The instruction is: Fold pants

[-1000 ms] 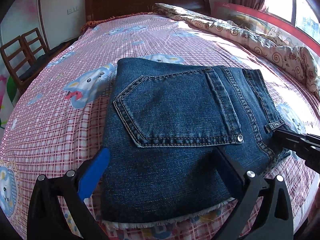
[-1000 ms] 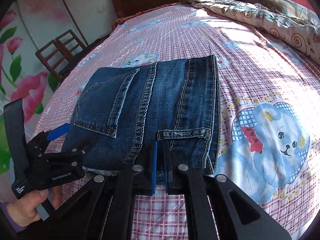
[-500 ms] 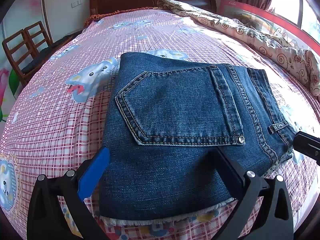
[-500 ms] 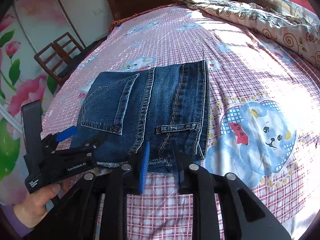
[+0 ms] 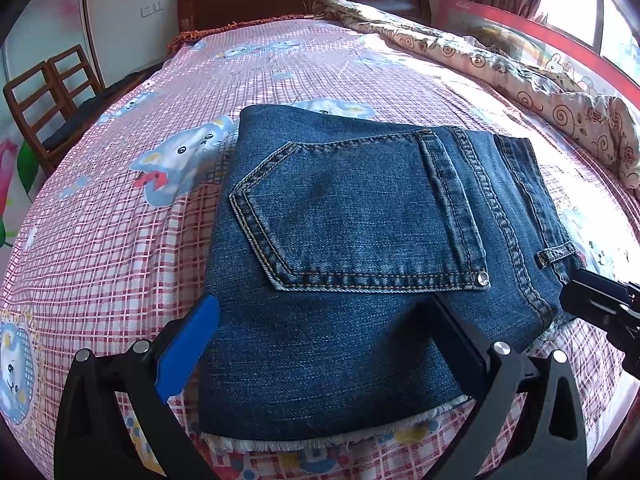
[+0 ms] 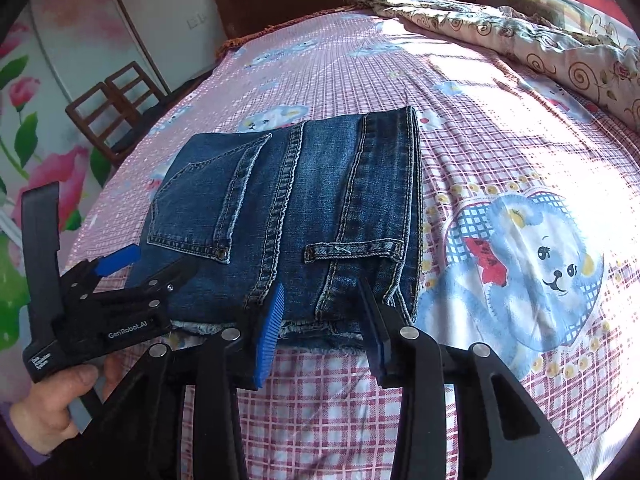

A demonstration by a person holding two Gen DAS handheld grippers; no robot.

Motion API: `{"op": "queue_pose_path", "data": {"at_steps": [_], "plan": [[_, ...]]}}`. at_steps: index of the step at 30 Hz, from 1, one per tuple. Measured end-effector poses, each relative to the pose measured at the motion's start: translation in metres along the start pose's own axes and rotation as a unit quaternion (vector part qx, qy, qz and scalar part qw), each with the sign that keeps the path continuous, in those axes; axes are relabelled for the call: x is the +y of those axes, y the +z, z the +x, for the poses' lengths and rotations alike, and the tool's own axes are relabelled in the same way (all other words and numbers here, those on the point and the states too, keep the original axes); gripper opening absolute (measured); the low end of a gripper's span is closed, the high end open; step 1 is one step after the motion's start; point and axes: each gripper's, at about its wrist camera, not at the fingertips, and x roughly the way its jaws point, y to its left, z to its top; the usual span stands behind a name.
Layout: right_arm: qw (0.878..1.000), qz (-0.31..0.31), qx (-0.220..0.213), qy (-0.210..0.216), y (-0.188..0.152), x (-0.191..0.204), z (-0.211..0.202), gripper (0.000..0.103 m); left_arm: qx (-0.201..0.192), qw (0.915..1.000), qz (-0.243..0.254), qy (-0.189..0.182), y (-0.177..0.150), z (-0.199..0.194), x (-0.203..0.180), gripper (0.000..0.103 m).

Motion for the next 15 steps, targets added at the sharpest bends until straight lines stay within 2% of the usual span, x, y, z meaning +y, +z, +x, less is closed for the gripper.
{"op": "queue_pose_path", "data": {"at_steps": [2, 4, 5, 6, 7, 8, 10, 13, 15], "plan": [[1.0, 0.007, 0.009, 0.002, 0.003, -0.001, -0.001, 0.037, 0.007, 1.0, 0.001, -0.002, 0.002, 0.0, 0.001, 0.101], [0.999, 0.027, 0.017, 0.019, 0.007, -0.004, -0.005, 0.048, 0.015, 0.9998, 0.002, -0.009, 0.004, -0.001, 0.002, 0.101], [0.998, 0.049, 0.021, 0.045, 0.008, -0.007, -0.008, 0.065, 0.019, 0.9997, 0.001, -0.014, 0.005, -0.001, 0.003, 0.101], [0.994, 0.077, 0.023, 0.07, 0.01, -0.011, -0.012, 0.078, 0.023, 0.9996, 0.0, -0.02, 0.006, -0.002, 0.005, 0.101], [0.992, 0.104, 0.02, 0.073, 0.011, -0.015, -0.018, 0.085, 0.025, 0.9994, 0.003, -0.024, 0.005, -0.002, 0.006, 0.101], [0.99, 0.129, 0.013, 0.055, 0.011, -0.018, -0.025, 0.094, 0.033, 0.9991, 0.008, -0.026, 0.006, -0.002, 0.006, 0.101], [0.984, 0.171, 0.002, 0.041, 0.012, -0.026, -0.036, 0.094, 0.048, 0.9982, 0.021, -0.028, 0.008, -0.002, 0.005, 0.101], [0.967, 0.234, 0.004, 0.104, 0.009, -0.043, -0.046, 0.094, 0.059, 0.9969, 0.017, -0.05, 0.008, -0.003, 0.011, 0.101], [0.946, 0.286, -0.023, 0.151, 0.004, -0.057, -0.054, 0.1, 0.058, 0.996, 0.009, -0.068, 0.008, -0.007, 0.017, 0.101]]}}
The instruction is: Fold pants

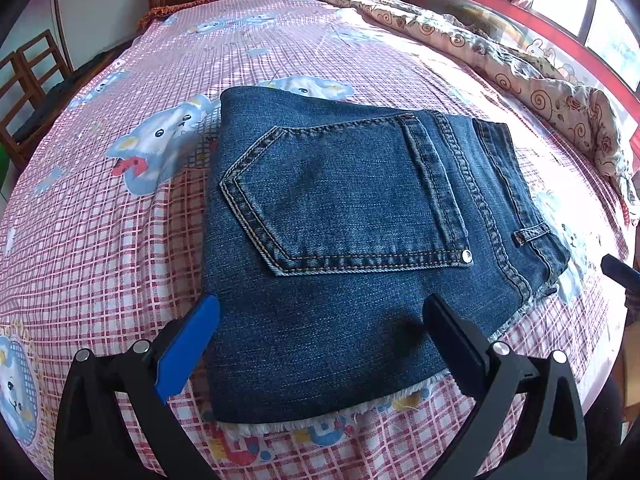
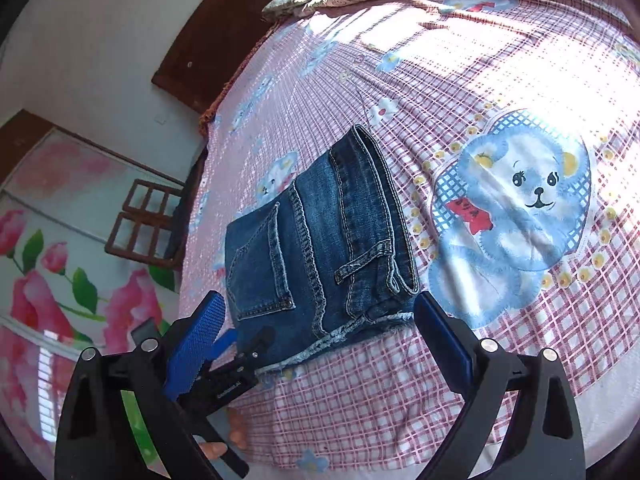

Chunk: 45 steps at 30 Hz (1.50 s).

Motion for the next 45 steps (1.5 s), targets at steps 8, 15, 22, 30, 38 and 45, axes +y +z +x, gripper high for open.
{"op": "queue_pose_path", "data": {"at_steps": [8, 15, 22, 30, 38, 45], "plan": [[0.998, -0.059, 0.031, -0.016, 0.008, -0.008, -0.004, 0.1, 0.014, 0.9961, -0.07, -0.051, -0.01, -0.012, 0.039, 0.101], [0.994, -0.088, 0.04, -0.048, 0.021, -0.017, 0.006, 0.1, 0.032, 0.992, -0.086, -0.087, -0.028, -0.03, 0.053, 0.101], [0.996, -0.033, 0.078, 0.006, 0.047, -0.038, 0.043, 0.1, 0.038, 0.9913, -0.105, -0.07, -0.042, -0.053, 0.056, 0.101], [0.993, -0.02, 0.106, 0.04, 0.053, -0.041, 0.067, 0.1, 0.06, 0.9757, -0.175, -0.118, -0.053, -0.059, 0.078, 0.101], [0.99, -0.035, 0.136, 0.03, 0.048, -0.038, 0.09, 0.1, 0.063, 0.9715, -0.19, -0.128, -0.061, -0.065, 0.084, 0.101], [0.983, -0.057, 0.171, 0.017, 0.04, -0.018, 0.109, 0.1, 0.072, 0.966, -0.208, -0.136, -0.071, -0.063, 0.086, 0.101]]}}
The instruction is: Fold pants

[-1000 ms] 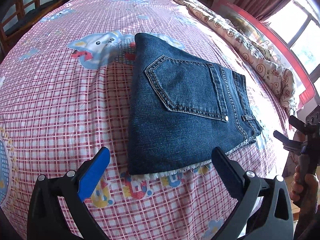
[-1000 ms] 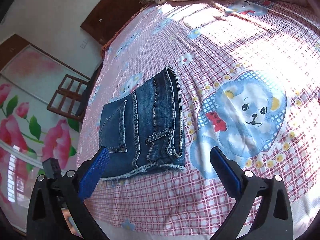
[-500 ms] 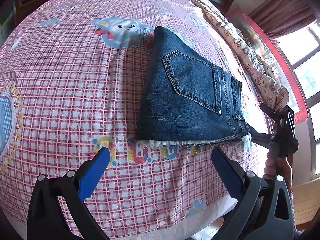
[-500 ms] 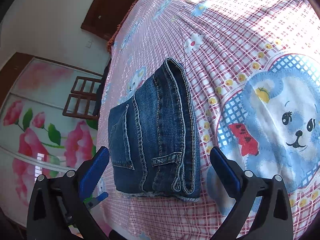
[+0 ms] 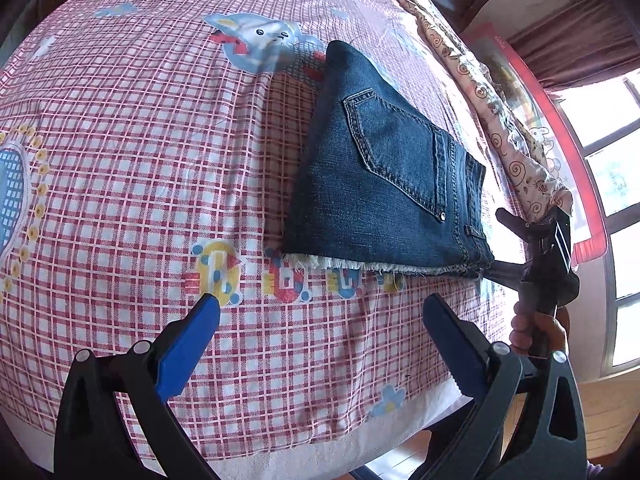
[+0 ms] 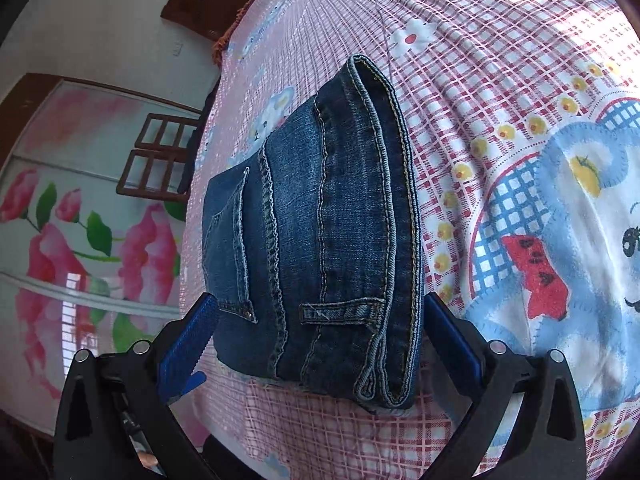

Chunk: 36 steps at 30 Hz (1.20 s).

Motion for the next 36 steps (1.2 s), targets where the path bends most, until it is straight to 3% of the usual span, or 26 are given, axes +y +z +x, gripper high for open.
{"op": "queue_pose_path", "data": {"at_steps": [9, 12, 14, 18, 19, 22, 23, 25, 27, 30, 34, 35, 36], "plan": [[0.997, 0.067, 0.005, 0.025, -0.006, -0.014, -0.008, 0.1, -0.013, 0.9999, 0.001, -0.01, 0.013, -0.009, 0.007, 0.101], [0.998, 0.056, 0.006, 0.023, -0.008, -0.012, -0.01, 0.1, -0.051, 0.997, -0.003, -0.059, 0.032, -0.016, 0.011, 0.101], [0.998, 0.053, 0.004, 0.022, -0.008, -0.012, -0.009, 0.1, -0.068, 0.9951, -0.013, -0.071, 0.05, -0.016, 0.014, 0.101], [0.999, 0.05, 0.005, 0.014, -0.008, -0.011, -0.007, 0.1, -0.041, 0.9953, -0.028, -0.083, 0.081, 0.003, 0.018, 0.101], [0.999, 0.046, 0.006, 0.011, -0.009, -0.01, -0.007, 0.1, -0.029, 0.9969, -0.022, -0.07, 0.087, 0.008, 0.015, 0.101], [0.999, 0.031, 0.005, 0.003, -0.011, -0.004, -0.003, 0.1, -0.022, 0.9996, 0.003, 0.016, 0.094, 0.021, 0.003, 0.101], [1.0, 0.025, 0.005, 0.0, -0.012, -0.002, -0.002, 0.1, -0.029, 0.9995, -0.002, 0.009, 0.095, 0.021, 0.002, 0.101], [1.0, 0.013, 0.004, -0.008, -0.015, 0.004, 0.001, 0.1, -0.06, 0.9943, -0.031, -0.083, 0.097, 0.013, 0.002, 0.101], [1.0, 0.002, 0.004, -0.016, -0.015, 0.008, 0.003, 0.1, -0.091, 0.9806, -0.039, -0.169, 0.106, 0.006, -0.009, 0.101], [1.0, -0.006, 0.007, -0.027, -0.014, 0.012, 0.006, 0.1, -0.084, 0.9617, -0.018, -0.26, 0.124, 0.019, -0.039, 0.101], [0.999, -0.009, 0.012, -0.036, -0.012, 0.019, 0.01, 0.1, -0.066, 0.9549, -0.024, -0.289, 0.16, 0.051, -0.06, 0.101], [0.999, -0.009, 0.013, -0.038, -0.011, 0.02, 0.012, 0.1, -0.067, 0.9572, -0.03, -0.28, 0.17, 0.059, -0.06, 0.101], [0.999, -0.009, 0.014, -0.039, -0.012, 0.023, 0.013, 0.1, -0.07, 0.9663, -0.039, -0.245, 0.18, 0.067, -0.056, 0.101]]}}
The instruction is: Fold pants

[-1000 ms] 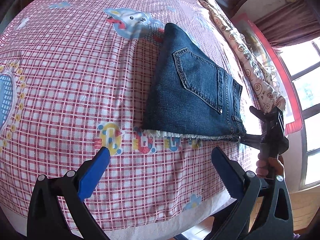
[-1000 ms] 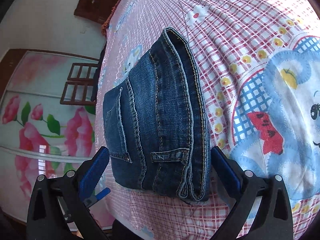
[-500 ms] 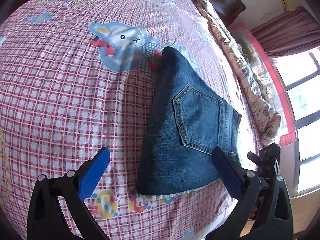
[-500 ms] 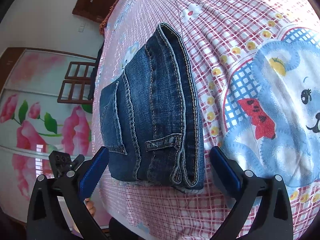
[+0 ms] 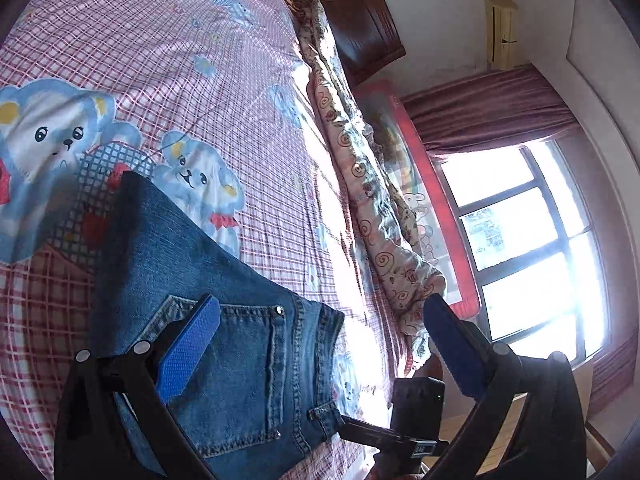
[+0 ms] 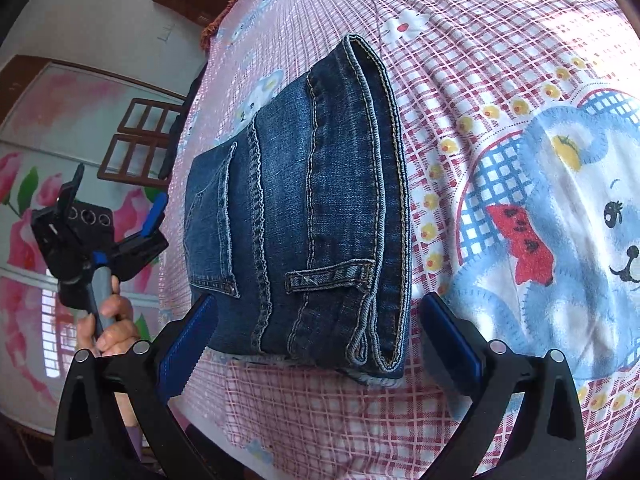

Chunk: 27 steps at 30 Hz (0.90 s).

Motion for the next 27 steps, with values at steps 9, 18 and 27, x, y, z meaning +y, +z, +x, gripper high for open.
{"op": "queue_pose_path", "data": {"at_steps": [9, 18, 27], "plan": [[1.0, -0.005, 0.004, 0.001, 0.004, 0.0, 0.004, 0.1, 0.005, 0.9951, -0.049, 0.086, 0.009, 0.037, 0.053, 0.1], [1.0, -0.002, 0.001, 0.012, 0.006, -0.011, 0.002, 0.1, 0.011, 0.9077, 0.234, 0.348, -0.046, 0.015, -0.045, 0.101], [1.0, -0.024, -0.002, -0.017, 0.001, -0.002, 0.002, 0.1, 0.028, 0.8927, 0.215, 0.395, -0.075, -0.03, -0.006, 0.101]]}}
